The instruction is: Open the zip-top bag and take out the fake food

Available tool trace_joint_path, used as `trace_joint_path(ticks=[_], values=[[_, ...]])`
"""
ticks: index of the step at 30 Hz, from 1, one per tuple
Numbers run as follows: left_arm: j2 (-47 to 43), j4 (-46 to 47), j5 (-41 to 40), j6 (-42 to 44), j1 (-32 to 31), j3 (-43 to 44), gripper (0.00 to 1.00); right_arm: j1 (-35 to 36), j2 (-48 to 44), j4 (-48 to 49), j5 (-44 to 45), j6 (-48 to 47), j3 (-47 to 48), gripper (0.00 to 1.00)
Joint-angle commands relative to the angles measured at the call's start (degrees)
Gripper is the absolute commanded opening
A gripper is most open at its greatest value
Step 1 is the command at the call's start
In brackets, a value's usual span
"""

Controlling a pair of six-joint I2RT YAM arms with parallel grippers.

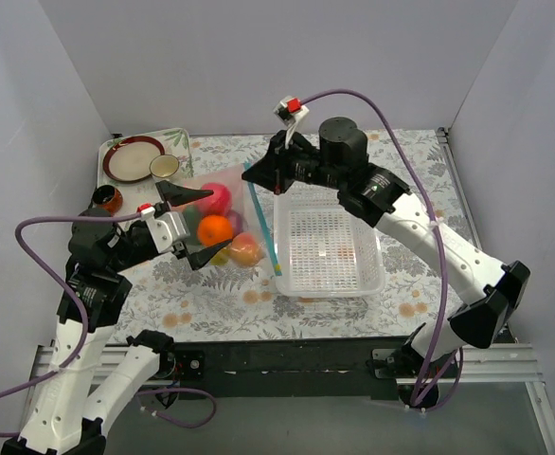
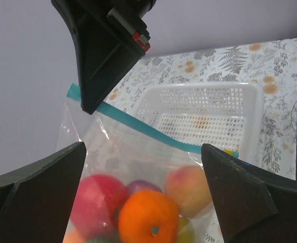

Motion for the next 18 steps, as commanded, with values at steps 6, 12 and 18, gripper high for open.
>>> trace_joint_path(ticks=[6, 12, 18], values=[[-0.77, -14.97, -1.75, 14.19, 0.01, -2.40, 0.98, 2.58, 4.89, 4.52, -6.62, -1.16, 2.44, 0.01], [-3.14, -10.41, -5.98, 11.91, 0.10, -8.55, 0.98, 4.43, 7.53, 4.00, -8.13, -2.04, 2.35, 0.01], [-1.22, 2.84, -11.84, 5.86, 0.10, -13.83, 0.98, 6.10, 8.15, 1.81, -7.78, -4.06, 2.96, 0.01]])
